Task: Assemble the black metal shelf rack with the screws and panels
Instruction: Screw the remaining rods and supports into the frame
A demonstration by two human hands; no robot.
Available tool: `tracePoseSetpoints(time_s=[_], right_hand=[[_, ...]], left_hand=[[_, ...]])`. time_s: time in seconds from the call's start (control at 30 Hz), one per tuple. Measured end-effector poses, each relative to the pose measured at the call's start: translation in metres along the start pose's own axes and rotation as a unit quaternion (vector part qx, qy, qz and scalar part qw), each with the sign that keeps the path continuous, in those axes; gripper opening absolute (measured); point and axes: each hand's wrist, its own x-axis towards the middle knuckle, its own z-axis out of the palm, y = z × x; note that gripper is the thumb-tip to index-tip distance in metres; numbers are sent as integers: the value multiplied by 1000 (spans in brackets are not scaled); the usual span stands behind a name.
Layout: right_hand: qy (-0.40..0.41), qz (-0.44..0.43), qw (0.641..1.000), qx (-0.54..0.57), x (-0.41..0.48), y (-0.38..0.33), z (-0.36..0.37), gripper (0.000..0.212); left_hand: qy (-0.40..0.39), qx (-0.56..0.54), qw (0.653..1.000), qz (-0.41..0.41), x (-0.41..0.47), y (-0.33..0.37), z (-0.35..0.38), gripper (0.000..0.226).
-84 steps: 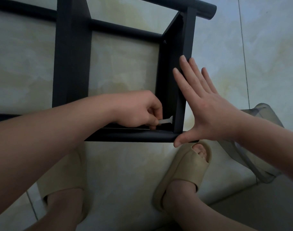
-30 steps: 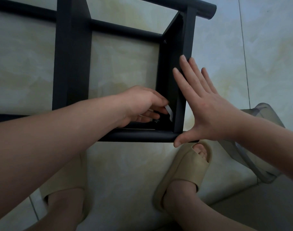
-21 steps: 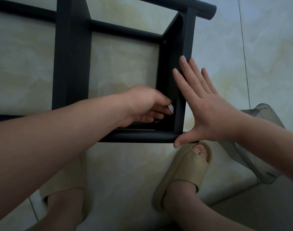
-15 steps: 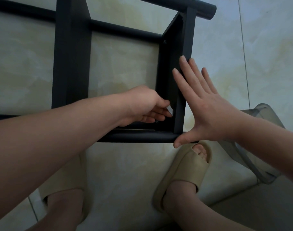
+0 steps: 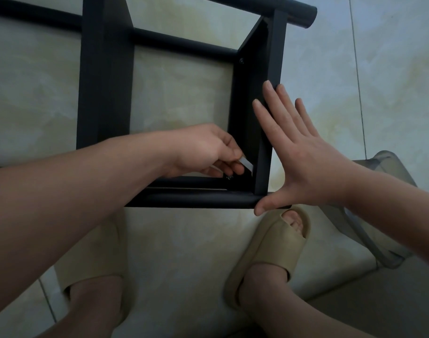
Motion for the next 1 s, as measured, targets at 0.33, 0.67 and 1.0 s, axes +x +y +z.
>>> tracePoseSetpoints(time_s=[0.33, 0.67, 1.0], right_hand=[[8, -3, 1000, 4, 0, 0, 2, 148], [6, -3, 1000, 2, 0, 0, 3, 149], [5, -2, 1000, 2, 0, 0, 2, 148]], left_hand=[[-40, 115, 992, 24, -7, -4, -11, 18], [-60, 201, 977, 43, -9, -4, -10, 16], [-70, 271, 959, 43, -8, -3, -7, 12]])
